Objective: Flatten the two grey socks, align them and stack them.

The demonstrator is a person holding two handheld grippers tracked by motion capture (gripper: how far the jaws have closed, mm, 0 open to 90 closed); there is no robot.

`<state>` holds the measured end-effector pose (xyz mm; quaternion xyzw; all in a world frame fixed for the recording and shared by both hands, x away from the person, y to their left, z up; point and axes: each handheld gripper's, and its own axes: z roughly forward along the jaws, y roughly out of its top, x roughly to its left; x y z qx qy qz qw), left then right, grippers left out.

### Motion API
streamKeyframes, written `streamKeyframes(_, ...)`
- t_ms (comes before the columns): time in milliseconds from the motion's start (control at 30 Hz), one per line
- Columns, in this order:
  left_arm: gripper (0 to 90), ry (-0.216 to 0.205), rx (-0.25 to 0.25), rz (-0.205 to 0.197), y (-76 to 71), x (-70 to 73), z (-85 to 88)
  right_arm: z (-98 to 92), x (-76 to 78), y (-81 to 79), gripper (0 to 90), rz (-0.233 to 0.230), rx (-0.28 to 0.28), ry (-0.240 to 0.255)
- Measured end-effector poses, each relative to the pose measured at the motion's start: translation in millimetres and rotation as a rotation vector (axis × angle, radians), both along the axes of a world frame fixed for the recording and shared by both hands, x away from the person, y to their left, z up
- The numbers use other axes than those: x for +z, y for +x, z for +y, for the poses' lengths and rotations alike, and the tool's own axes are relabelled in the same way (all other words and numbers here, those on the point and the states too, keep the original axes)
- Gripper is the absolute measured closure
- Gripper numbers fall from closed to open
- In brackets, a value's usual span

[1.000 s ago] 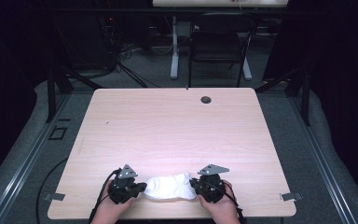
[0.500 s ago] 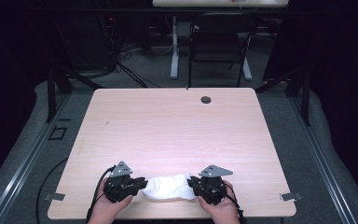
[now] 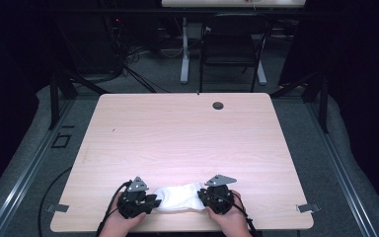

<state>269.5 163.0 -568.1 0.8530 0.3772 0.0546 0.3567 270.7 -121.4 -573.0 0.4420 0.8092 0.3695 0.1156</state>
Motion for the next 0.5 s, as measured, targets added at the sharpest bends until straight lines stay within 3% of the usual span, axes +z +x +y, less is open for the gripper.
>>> streamKeyframes(367,65.8,-0.004,-0.002,0.001,-0.3,-2.0,-0.3,0.3,-1.1,-1.9,81.1,0.004,-0.007,0.001)
streamKeyframes(500,62.8,-0.028,-0.004,0.001,-0.5,-1.1,-0.5,-0.8,0.7,-3.3,74.9,0.003,-0.003,0.025)
